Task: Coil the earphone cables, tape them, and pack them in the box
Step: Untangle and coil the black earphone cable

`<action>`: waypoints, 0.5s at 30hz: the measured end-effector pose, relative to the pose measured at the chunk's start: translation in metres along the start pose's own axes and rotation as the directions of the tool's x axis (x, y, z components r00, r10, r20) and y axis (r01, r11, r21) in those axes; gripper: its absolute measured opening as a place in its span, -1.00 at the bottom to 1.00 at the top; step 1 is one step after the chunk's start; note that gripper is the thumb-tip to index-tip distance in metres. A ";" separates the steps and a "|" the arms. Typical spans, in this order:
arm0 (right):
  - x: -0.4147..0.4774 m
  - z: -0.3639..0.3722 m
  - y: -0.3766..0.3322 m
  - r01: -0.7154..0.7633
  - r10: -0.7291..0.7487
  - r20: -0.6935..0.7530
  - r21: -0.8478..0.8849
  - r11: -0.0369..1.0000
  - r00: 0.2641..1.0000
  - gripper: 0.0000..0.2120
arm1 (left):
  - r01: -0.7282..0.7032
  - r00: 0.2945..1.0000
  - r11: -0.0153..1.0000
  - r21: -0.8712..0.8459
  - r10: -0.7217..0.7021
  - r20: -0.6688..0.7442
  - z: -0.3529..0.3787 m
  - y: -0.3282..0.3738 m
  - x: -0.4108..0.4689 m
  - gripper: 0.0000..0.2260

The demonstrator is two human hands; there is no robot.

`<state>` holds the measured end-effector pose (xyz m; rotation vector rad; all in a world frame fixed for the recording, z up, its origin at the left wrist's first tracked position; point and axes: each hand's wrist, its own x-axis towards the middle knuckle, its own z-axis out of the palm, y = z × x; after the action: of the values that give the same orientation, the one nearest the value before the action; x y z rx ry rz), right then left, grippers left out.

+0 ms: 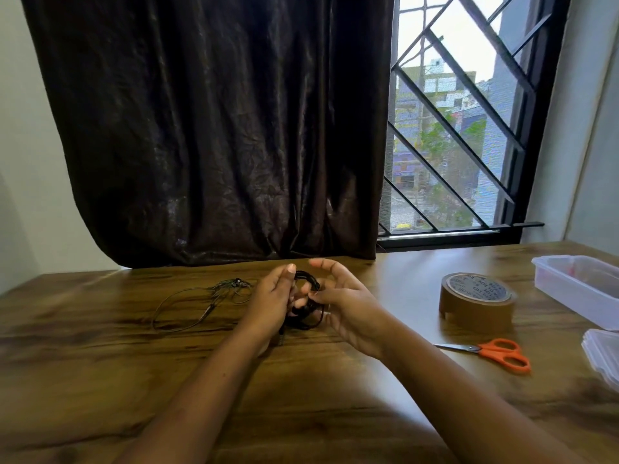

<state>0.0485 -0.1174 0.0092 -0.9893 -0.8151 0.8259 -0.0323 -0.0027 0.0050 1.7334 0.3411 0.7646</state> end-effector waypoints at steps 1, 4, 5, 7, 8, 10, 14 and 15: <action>0.000 0.000 0.000 -0.003 0.003 0.013 0.019 1.000 1.000 -0.60 | -0.010 1.000 1.000 0.006 0.010 -0.002 0.000 0.000 0.000 -0.70; 0.000 -0.001 -0.001 0.012 -0.012 0.009 0.019 1.000 1.000 -0.61 | -0.047 0.999 0.998 0.051 0.047 -0.009 0.002 -0.001 0.001 -0.72; 0.000 -0.002 -0.001 0.023 -0.024 -0.008 -0.029 0.999 1.000 -0.60 | -0.051 0.999 0.997 0.060 0.052 -0.006 0.003 0.000 0.001 -0.73; 0.001 -0.002 0.000 0.037 -0.042 -0.032 -0.144 0.989 0.999 -0.60 | -0.071 0.997 0.995 0.070 0.071 0.005 0.004 -0.001 0.002 -0.75; 0.001 -0.002 0.001 0.042 -0.052 -0.044 -0.187 0.982 0.998 -0.61 | -0.082 0.997 0.994 0.074 0.081 0.007 0.004 -0.001 0.002 -0.75; 0.002 -0.004 0.004 0.056 -0.076 -0.077 -0.234 0.971 0.994 -0.66 | -0.091 0.996 0.993 0.069 0.092 0.000 0.002 -0.001 0.002 -0.74; 0.005 -0.010 0.007 0.081 -0.128 -0.129 -0.318 0.944 0.983 -0.74 | -0.097 0.995 0.993 0.073 0.098 -0.018 0.002 -0.002 0.003 -0.73; 0.006 -0.011 0.007 0.081 -0.132 -0.131 -0.343 0.936 0.983 -0.74 | -0.096 0.995 0.992 0.086 0.098 -0.021 0.003 -0.002 0.003 -0.74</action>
<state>0.0591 -0.1144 0.0000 -1.2818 -0.8871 0.5177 -0.0281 -0.0021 0.0035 1.8319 0.3120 0.8538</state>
